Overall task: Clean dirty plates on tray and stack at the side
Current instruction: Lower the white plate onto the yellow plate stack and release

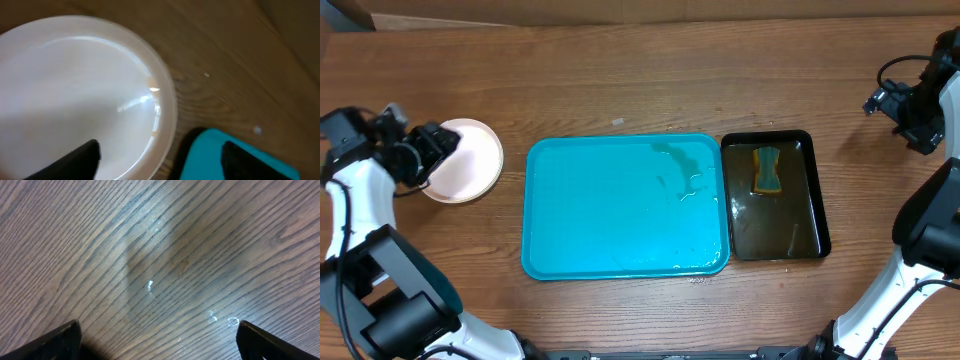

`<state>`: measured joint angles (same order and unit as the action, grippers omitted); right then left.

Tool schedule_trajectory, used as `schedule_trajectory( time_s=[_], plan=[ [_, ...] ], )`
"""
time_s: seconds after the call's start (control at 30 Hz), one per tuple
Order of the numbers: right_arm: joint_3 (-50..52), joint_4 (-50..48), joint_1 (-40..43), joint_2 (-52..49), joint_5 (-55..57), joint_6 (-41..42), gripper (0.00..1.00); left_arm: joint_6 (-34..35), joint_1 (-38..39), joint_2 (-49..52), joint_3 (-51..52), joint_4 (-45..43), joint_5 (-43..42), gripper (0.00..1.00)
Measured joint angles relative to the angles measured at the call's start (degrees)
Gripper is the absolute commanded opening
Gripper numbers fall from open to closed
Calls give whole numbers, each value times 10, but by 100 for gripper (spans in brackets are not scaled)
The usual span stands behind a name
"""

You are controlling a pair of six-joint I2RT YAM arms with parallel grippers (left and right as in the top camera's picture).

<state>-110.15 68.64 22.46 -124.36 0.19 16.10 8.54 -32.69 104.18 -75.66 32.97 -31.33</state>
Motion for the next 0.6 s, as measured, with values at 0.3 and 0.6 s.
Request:
schedule_trajectory(
  time_s=[0.3,0.6],
  plan=[
    [0,0,0,0,0,0,100,-13,78,0,-3,-56,-40,100],
    [0,0,0,0,0,0,100,-15,107,0,-3,-56,-18,100]
  ],
)
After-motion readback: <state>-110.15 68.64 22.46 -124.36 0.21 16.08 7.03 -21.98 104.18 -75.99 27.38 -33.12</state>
